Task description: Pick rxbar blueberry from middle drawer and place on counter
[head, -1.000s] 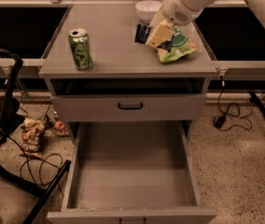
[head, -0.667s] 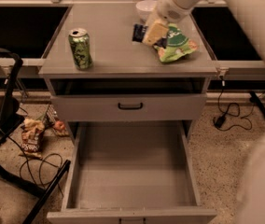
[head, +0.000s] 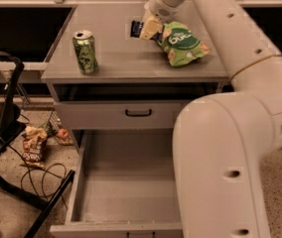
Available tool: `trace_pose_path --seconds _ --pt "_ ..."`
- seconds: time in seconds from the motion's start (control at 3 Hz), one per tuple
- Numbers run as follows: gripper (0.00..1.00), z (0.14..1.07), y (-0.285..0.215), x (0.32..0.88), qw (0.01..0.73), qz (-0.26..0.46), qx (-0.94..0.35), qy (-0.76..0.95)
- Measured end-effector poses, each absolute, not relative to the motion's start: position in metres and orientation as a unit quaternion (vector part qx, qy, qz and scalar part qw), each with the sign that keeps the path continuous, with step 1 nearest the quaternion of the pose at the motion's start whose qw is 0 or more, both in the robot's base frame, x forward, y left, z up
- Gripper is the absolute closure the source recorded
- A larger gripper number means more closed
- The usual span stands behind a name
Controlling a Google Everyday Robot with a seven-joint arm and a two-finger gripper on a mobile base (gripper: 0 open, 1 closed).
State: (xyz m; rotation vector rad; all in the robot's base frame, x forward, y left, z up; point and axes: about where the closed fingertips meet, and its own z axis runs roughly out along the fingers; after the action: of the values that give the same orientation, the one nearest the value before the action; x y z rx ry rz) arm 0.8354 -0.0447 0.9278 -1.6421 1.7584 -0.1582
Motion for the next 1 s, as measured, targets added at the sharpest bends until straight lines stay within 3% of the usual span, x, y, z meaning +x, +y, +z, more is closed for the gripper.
trace_pose_path --seconds 0.67,1.0 --pt "1.00 0.992 -0.022 0.877 0.456 -0.085 -0.606 0.646" --pt "1.00 0.991 0.007 0.885 0.483 -0.055 -0.598 0.637"
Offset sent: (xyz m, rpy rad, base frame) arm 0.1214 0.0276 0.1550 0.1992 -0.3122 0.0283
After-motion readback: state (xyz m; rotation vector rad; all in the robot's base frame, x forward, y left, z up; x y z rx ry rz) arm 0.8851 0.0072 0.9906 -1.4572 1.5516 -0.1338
